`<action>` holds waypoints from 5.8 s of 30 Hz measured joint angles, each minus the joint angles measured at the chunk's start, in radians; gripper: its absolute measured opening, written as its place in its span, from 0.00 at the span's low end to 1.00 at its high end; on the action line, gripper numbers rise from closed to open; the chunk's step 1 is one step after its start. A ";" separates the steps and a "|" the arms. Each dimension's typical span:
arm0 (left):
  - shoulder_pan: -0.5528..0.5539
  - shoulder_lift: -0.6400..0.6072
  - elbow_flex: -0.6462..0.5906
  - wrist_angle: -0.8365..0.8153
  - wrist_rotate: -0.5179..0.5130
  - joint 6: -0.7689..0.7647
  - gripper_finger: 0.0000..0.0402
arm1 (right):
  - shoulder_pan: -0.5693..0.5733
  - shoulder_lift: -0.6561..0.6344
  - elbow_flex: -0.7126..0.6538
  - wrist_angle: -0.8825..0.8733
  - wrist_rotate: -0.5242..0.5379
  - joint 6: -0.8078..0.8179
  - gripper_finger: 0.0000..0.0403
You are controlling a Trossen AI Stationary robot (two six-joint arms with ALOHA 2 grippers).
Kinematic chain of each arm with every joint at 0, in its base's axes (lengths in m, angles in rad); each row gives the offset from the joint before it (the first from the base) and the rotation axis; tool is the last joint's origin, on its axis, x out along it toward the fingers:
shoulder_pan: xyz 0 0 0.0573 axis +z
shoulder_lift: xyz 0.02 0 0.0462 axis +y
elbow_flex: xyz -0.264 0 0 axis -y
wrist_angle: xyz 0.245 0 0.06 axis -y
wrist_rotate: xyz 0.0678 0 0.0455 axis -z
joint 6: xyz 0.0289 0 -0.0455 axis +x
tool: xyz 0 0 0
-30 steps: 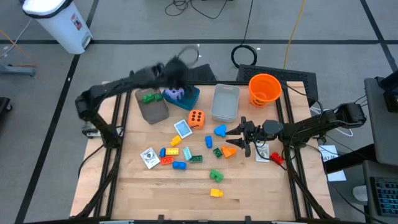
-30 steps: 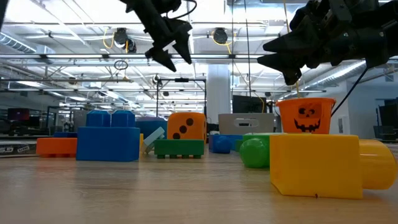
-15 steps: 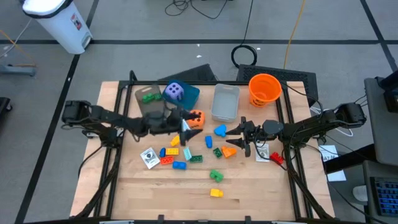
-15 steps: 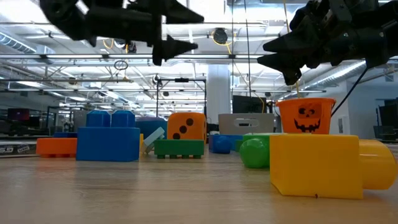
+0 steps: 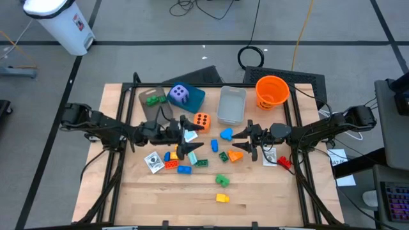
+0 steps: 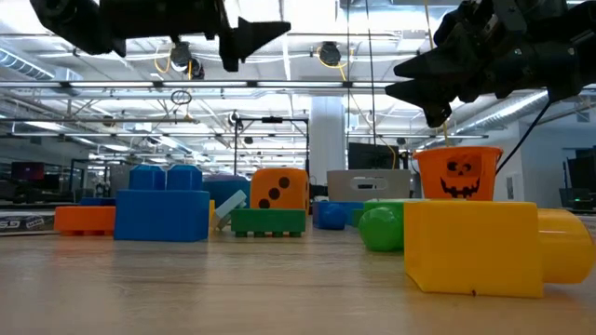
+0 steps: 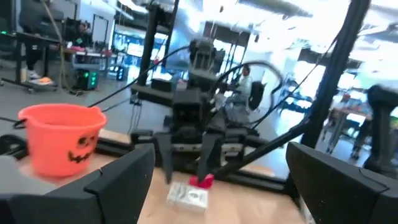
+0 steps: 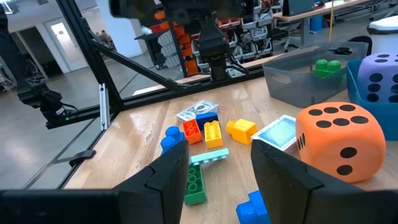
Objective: Pick & Place Toys
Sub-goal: Put the purple dice into the blue bin, then put the orange game piece into the black bin
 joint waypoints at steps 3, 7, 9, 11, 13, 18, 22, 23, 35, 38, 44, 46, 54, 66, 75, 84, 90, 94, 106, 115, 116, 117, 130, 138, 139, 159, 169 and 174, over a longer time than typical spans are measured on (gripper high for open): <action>-0.034 0.000 0.000 -0.001 0.008 0.001 0.91 | 0.000 0.000 0.000 0.000 0.000 0.000 0.41; -0.069 0.000 0.000 0.001 0.006 0.013 0.91 | 0.000 0.000 0.000 0.000 0.000 0.000 0.41; -0.077 0.000 0.000 0.001 -0.001 0.020 0.91 | 0.000 0.000 0.000 0.000 0.000 0.000 0.41; -0.076 0.000 0.000 0.007 -0.004 0.027 0.91 | 0.000 0.000 0.000 0.000 0.000 0.000 0.41; -0.075 0.000 0.000 0.013 -0.006 0.037 0.91 | 0.000 0.000 0.000 0.000 0.000 0.000 0.41; -0.063 0.000 0.000 0.008 -0.010 0.036 0.91 | 0.000 0.000 0.000 0.000 0.000 0.000 0.41; -0.056 0.000 0.000 -0.005 -0.011 0.018 0.91 | 0.000 0.000 0.000 0.000 0.000 0.000 0.41; -0.056 0.000 0.000 -0.005 -0.011 -0.003 0.91 | 0.000 0.000 0.000 0.000 0.000 0.000 0.41; -0.001 0.001 0.013 -0.164 -0.114 -0.006 0.91 | 0.000 0.000 0.000 0.000 0.000 0.000 0.41; 0.086 -0.012 0.083 -0.406 -0.158 -0.007 0.91 | 0.000 0.000 0.000 0.000 0.000 0.000 0.41; 0.313 0.010 0.379 -1.057 -0.182 -0.015 0.91 | 0.000 0.000 0.000 0.000 0.000 0.000 0.41; 0.389 0.015 0.455 -1.216 -0.184 -0.020 0.91 | 0.000 0.000 0.000 0.000 0.000 0.000 0.41; 0.601 0.085 0.548 -1.395 -0.029 -0.047 0.77 | 0.000 0.000 0.000 0.000 0.000 0.000 0.41; 0.715 0.256 0.549 -1.359 0.049 -0.018 0.54 | 0.000 0.000 0.000 0.000 0.000 0.000 0.41; 0.725 0.316 0.603 -1.406 0.139 -0.009 0.53 | 0.000 0.000 0.000 0.000 0.000 0.000 0.41; 0.714 0.424 0.699 -1.497 0.091 0.000 0.53 | 0.000 0.000 0.000 0.000 0.000 0.000 0.41; 0.701 0.429 0.756 -1.540 -0.051 -0.001 0.53 | 0.000 0.000 0.000 0.000 0.000 0.000 0.41; 0.700 0.429 0.773 -1.558 -0.071 0.003 0.53 | 0.000 0.000 0.000 0.000 0.000 0.000 0.41; 0.698 0.429 0.773 -1.625 -0.008 0.017 0.53 | 0.000 0.000 0.000 0.000 0.000 0.000 0.41; 0.703 0.429 0.773 -1.632 -0.099 0.015 0.53 | 0.000 0.000 0.000 0.000 0.000 0.000 0.41; 0.703 0.429 0.773 -1.630 -0.104 0.014 0.53 | 0.000 0.000 0.000 0.000 0.000 0.000 0.41; 0.703 0.429 0.773 -1.628 -0.105 0.014 0.53 | 0.000 0.000 0.000 0.000 0.000 0.000 0.41; 0.701 0.429 0.773 -1.553 -0.079 0.053 0.53 | 0.000 0.000 0.000 0.000 0.000 0.000 0.41; 0.676 0.384 0.832 -1.511 0.120 0.168 0.53 | 0.000 0.000 0.000 0.000 0.000 0.000 0.41; 0.666 0.363 0.829 -1.485 0.123 0.172 0.53 | 0.000 0.000 0.000 0.000 0.000 0.000 0.41; 0.273 -0.149 -0.132 -0.106 0.131 0.057 0.53 | 0.000 0.000 0.000 0.000 0.000 0.000 0.41; 0.116 -0.150 -0.185 0.170 0.130 0.172 0.53 | 0.000 0.000 0.000 0.092 0.002 0.050 0.41; 0.099 -0.149 -0.184 0.168 0.130 0.175 0.53 | 0.000 0.000 0.000 0.126 0.002 0.053 0.41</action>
